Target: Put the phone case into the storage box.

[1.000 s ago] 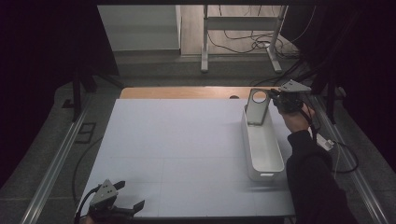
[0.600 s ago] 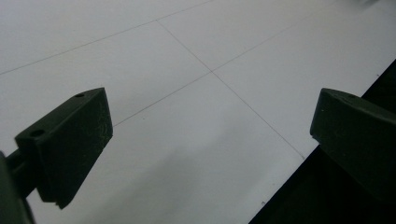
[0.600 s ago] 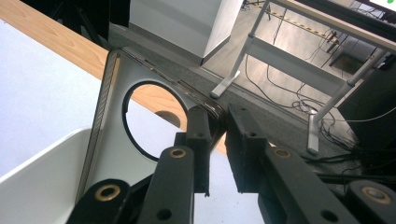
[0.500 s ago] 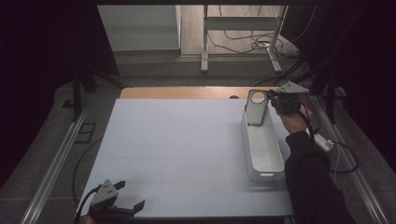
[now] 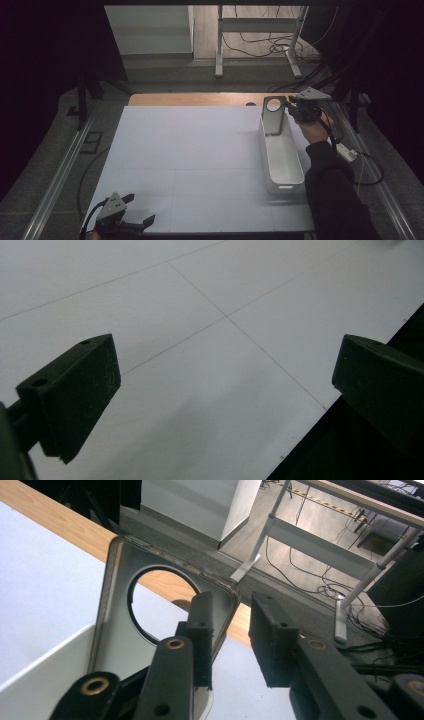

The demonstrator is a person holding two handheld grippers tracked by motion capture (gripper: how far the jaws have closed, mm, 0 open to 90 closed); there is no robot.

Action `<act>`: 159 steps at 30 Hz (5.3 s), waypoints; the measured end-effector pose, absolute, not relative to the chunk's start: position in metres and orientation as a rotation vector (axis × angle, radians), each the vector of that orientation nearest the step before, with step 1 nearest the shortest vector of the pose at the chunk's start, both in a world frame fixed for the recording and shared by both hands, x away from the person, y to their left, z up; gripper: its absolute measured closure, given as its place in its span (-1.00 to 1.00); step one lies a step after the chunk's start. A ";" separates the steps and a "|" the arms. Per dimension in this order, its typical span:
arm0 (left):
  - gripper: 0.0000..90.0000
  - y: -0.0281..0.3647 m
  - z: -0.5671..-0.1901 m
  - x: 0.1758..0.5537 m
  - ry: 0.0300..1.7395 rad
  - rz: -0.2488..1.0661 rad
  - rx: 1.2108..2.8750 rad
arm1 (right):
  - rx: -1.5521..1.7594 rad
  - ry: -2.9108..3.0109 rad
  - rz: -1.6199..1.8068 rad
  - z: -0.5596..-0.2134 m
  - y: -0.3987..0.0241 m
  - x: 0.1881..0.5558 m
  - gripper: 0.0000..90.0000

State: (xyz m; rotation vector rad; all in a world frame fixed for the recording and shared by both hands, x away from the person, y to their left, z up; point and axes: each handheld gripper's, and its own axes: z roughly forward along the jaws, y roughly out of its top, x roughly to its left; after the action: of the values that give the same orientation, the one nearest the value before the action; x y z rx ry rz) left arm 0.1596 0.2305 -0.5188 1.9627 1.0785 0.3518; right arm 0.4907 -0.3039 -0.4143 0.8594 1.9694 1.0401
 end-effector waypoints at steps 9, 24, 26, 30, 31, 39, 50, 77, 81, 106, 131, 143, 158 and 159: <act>-1.00 0.231 -0.519 0.159 1.083 0.355 1.957 | 0.863 1.981 1.060 -0.407 -0.303 0.483 0.43; -1.00 0.232 -0.518 0.159 1.096 0.357 1.948 | 0.942 2.009 1.076 -0.399 -0.304 0.465 0.15; -1.00 0.232 -0.518 0.159 1.095 0.356 1.947 | 0.953 2.018 1.082 -0.399 -0.304 0.463 0.12; -1.00 0.232 -0.518 0.158 1.097 0.357 1.944 | 0.975 2.031 1.097 -0.399 -0.304 0.459 0.06; -1.00 0.232 -0.518 0.158 1.097 0.357 1.944 | 0.985 2.041 1.116 -0.399 -0.304 0.457 0.03; -1.00 0.232 -0.518 0.158 1.099 0.358 1.942 | 1.023 2.066 1.167 -0.399 -0.301 0.447 -0.07; -1.00 0.233 -0.518 0.158 1.097 0.359 1.940 | 1.049 2.101 1.214 -0.400 -0.298 0.433 -0.19; -1.00 0.232 -0.518 0.158 1.092 0.359 1.945 | 1.076 2.196 1.244 -0.410 -0.287 0.387 -0.49; -1.00 0.232 -0.518 0.158 1.091 0.359 1.946 | 1.079 2.206 1.238 -0.413 -0.286 0.382 -0.50; -1.00 0.232 -0.518 0.158 1.089 0.361 1.947 | 1.069 2.269 1.222 -0.417 -0.280 0.347 -0.60; -1.00 0.232 -0.518 0.157 1.093 0.362 1.944 | 1.036 2.323 1.170 -0.423 -0.278 0.309 -0.87; -1.00 0.232 -0.518 0.157 1.089 0.366 1.948 | 1.039 2.321 1.152 -0.424 -0.281 0.289 -1.00; -1.00 0.232 -0.518 0.157 1.088 0.366 1.949 | 1.044 2.293 1.135 -0.424 -0.292 0.266 -1.00; -1.00 0.232 -0.518 0.157 1.088 0.366 1.949 | 1.044 2.293 1.135 -0.424 -0.292 0.266 -1.00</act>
State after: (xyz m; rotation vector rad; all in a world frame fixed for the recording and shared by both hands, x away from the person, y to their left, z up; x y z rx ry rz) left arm 0.1572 0.2316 -0.5177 1.9485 1.0881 0.3659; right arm 0.2656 -0.2917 -0.4243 1.0437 2.2929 1.1348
